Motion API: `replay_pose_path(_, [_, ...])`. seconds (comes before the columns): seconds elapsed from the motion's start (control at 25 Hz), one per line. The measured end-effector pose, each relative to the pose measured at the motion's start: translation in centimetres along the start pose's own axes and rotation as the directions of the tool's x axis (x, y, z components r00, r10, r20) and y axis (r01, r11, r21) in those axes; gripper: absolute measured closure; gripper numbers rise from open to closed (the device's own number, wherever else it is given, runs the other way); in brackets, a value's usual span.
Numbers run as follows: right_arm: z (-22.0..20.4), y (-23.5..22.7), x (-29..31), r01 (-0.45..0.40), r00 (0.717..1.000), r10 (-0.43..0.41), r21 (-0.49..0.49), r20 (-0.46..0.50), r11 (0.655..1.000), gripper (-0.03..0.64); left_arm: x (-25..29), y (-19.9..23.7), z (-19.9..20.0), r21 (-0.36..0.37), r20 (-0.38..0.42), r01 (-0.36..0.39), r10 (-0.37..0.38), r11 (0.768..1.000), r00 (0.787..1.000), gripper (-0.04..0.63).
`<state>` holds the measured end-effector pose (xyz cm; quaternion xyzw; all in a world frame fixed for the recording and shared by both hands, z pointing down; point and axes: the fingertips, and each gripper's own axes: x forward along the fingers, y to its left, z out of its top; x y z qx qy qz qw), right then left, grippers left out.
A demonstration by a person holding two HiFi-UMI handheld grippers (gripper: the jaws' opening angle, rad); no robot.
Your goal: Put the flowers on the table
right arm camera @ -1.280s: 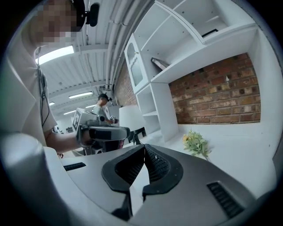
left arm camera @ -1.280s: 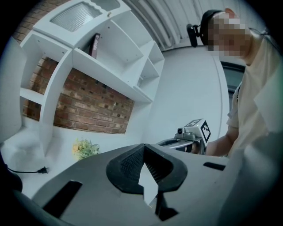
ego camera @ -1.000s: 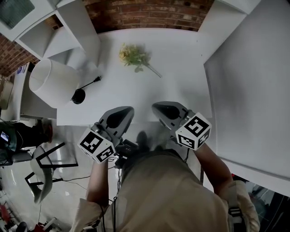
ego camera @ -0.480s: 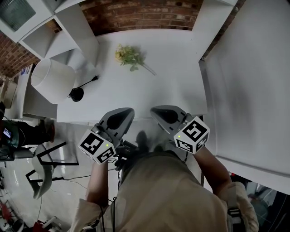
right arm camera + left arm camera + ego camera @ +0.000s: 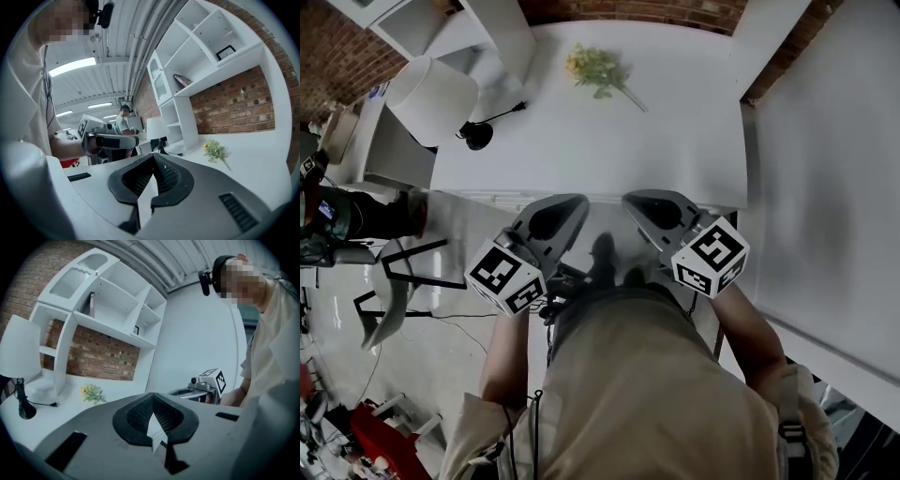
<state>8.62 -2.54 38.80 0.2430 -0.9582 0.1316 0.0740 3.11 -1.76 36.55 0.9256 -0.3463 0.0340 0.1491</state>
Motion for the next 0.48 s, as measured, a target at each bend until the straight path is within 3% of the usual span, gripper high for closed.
replay_pose_path(0.24, [-1.0,2.1,0.6,-0.071,0.997,0.071,0.001,-0.012,0.997,0.595,-2.1,-0.4,-1.0,-0.015,-0.028,-0.067,0.067,0.998,0.997,0.588])
replay_pose_path(0.48, [-2.0,2.7,0.4,-0.085,0.996,0.086,0.05,-0.03,0.995,0.595,-2.7,-0.7,-1.8,-0.042,-0.048,-0.079,0.077,0.996,0.996,0.588])
